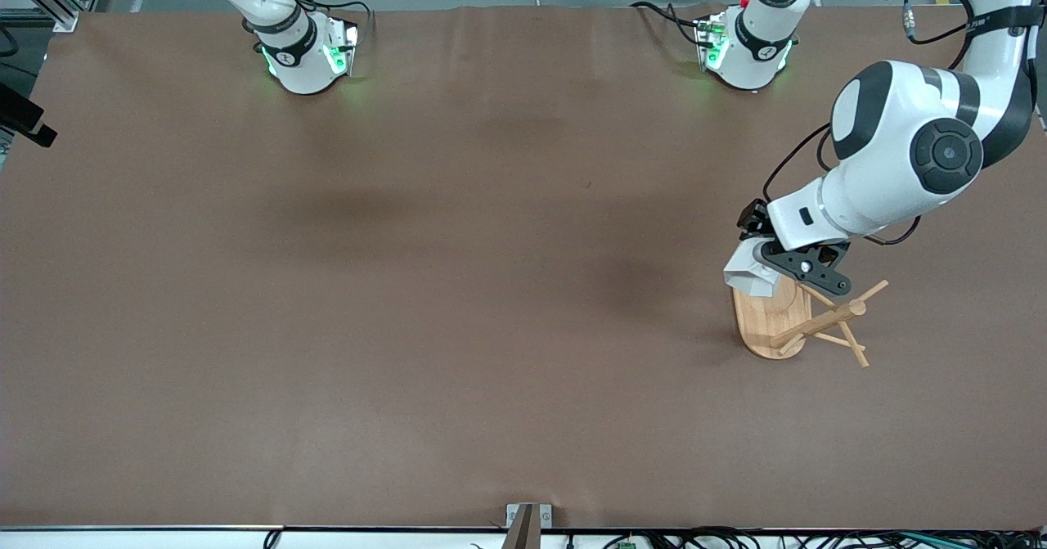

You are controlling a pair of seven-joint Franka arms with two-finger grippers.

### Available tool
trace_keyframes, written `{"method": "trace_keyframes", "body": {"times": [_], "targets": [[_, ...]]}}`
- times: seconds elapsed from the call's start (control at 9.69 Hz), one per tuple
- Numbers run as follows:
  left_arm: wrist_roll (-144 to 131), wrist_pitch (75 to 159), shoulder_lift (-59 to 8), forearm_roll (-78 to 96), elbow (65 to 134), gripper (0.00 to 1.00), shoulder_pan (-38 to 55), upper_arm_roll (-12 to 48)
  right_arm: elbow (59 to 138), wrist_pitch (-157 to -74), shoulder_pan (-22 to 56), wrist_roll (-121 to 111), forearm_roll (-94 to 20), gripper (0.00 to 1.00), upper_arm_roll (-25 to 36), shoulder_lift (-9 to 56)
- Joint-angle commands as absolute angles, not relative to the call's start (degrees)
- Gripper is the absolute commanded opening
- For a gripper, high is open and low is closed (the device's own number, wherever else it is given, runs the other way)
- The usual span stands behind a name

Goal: Hang cup on rack
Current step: 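Carry the cup with the left gripper over the wooden rack, then lower the cup with the left gripper, hooking its handle onto a peg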

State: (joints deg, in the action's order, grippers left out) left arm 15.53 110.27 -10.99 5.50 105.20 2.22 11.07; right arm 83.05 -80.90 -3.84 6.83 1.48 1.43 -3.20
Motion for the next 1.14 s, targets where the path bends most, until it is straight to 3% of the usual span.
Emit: {"method": "trace_keyframes", "body": {"times": [0.0,1.03], "targets": [[19.23,111.88,-13.27,8.43,106.17,0.00,2.99,8.71,81.47,-80.07,-3.69,6.42,1.32,1.00,1.41,-2.64],[21.53,112.94,-16.43,7.65,102.48,0.00,2.55,6.07,82.09,-80.60,-4.04,4.22,1.32,1.00,1.76,-2.55]]}}
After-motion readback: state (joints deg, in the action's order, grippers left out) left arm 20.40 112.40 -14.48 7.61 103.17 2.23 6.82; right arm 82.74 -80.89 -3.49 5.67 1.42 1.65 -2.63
